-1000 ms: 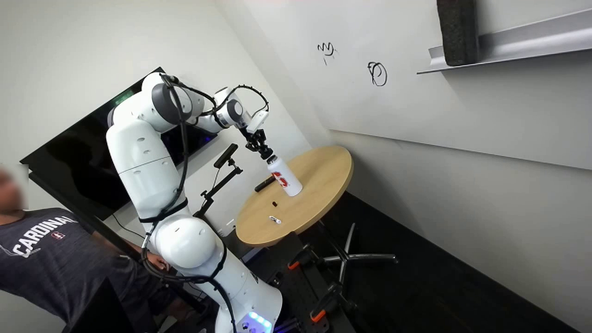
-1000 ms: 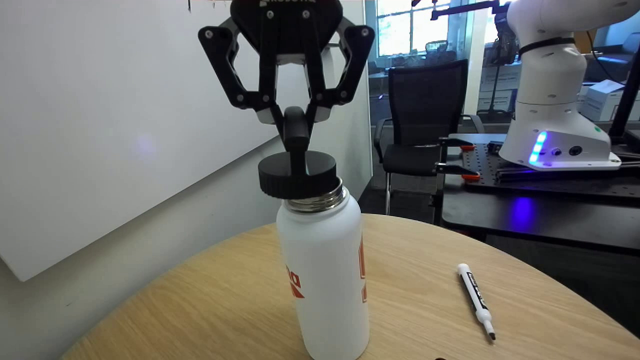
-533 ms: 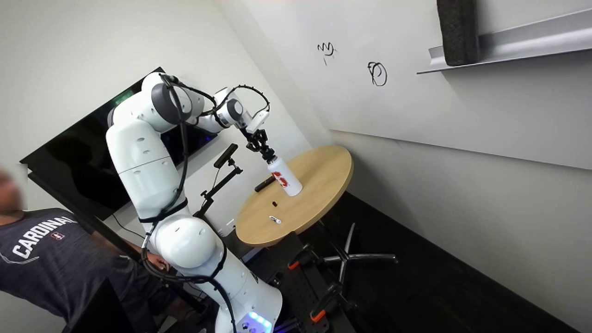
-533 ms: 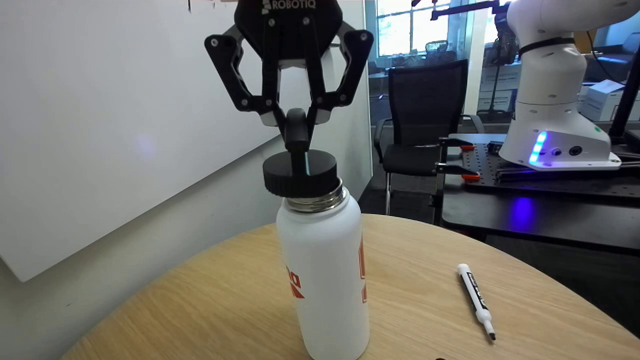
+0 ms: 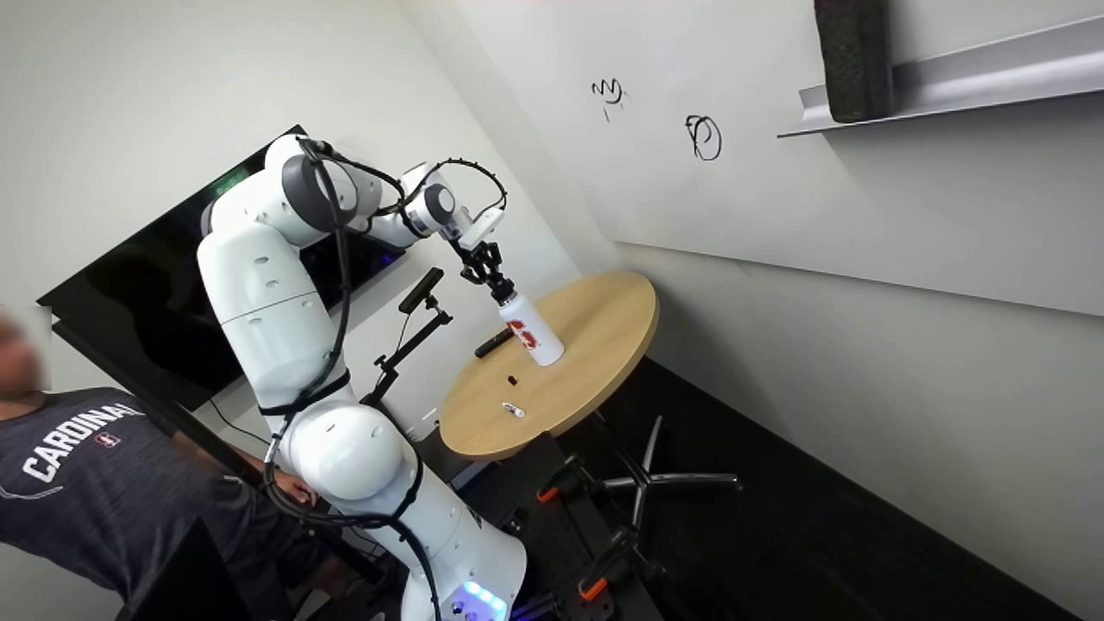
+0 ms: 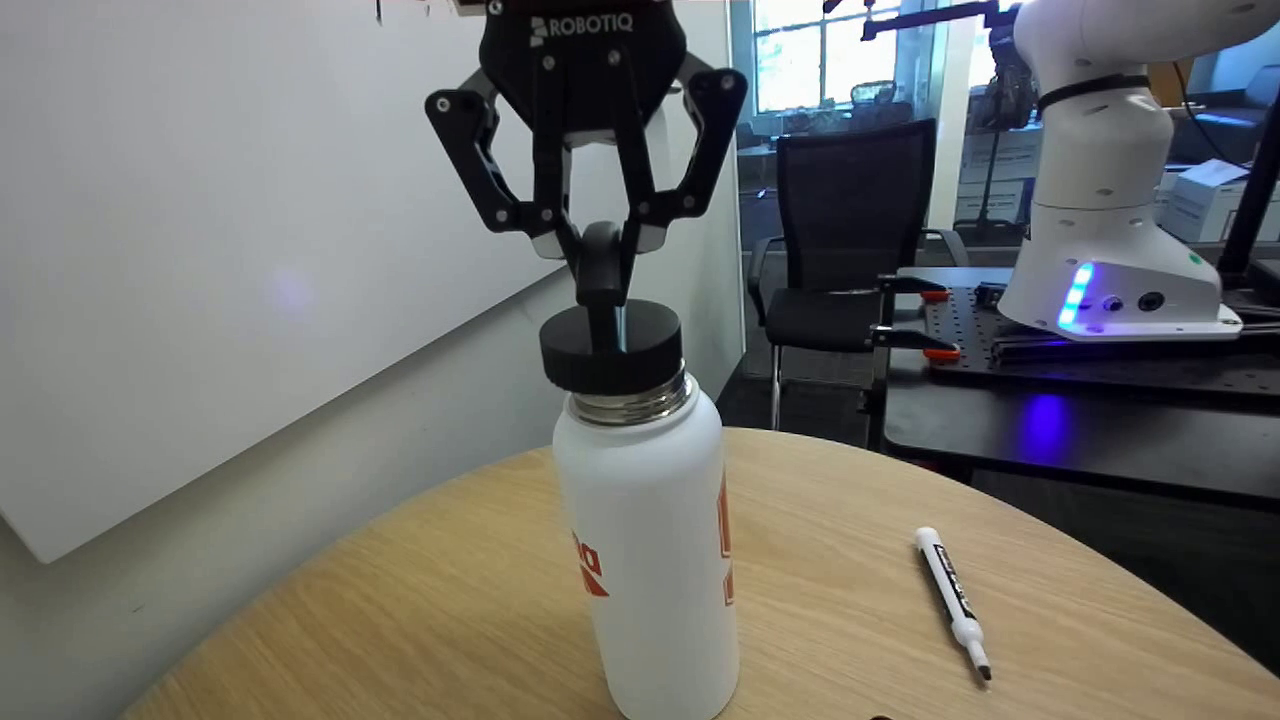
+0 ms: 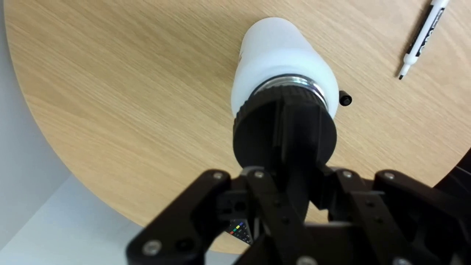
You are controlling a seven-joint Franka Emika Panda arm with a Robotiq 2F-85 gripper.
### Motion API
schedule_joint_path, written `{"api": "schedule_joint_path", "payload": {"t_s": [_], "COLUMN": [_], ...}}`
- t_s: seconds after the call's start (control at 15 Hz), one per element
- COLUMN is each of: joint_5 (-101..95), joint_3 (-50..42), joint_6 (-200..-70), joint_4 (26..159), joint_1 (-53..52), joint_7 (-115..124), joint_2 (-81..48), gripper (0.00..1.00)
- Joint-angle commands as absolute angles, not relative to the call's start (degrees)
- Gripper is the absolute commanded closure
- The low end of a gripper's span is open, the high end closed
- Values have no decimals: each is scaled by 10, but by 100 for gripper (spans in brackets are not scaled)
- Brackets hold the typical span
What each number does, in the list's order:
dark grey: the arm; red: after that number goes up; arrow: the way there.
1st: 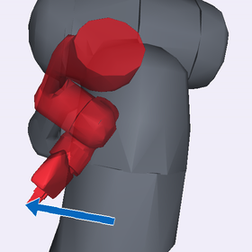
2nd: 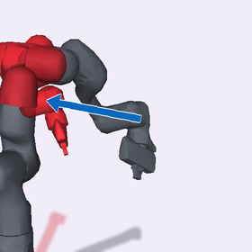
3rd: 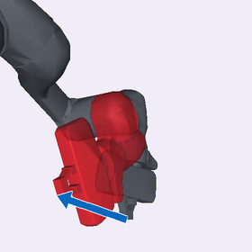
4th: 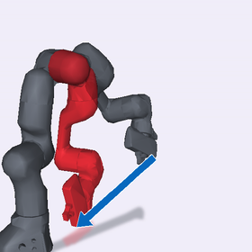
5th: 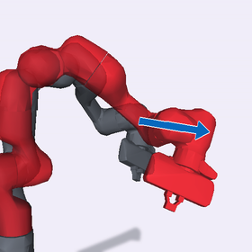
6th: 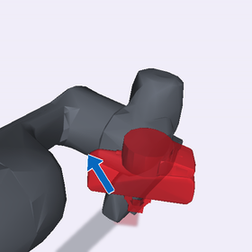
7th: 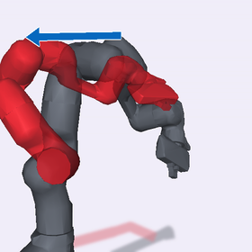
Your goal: Pick up the black lid and put it on top of the white bottle
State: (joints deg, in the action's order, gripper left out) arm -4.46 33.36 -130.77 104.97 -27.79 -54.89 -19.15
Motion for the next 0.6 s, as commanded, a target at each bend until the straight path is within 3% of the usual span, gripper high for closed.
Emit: {"api": "schedule_joint_path", "payload": {"t_s": [0.0, 0.33, 0.47, 0.53], "joint_5": [-50, -51, -56, -56], "joint_3": [329, 328, 327, 327], "joint_6": [-1280, -1275, -1278, -1279], "joint_4": [1048, 1049, 1051, 1050], "joint_1": [-286, -288, -289, -289], "joint_7": [-527, -518, -515, -516], "joint_2": [-179, -179, -178, -178], "gripper": [96, 96, 59, 53]}}
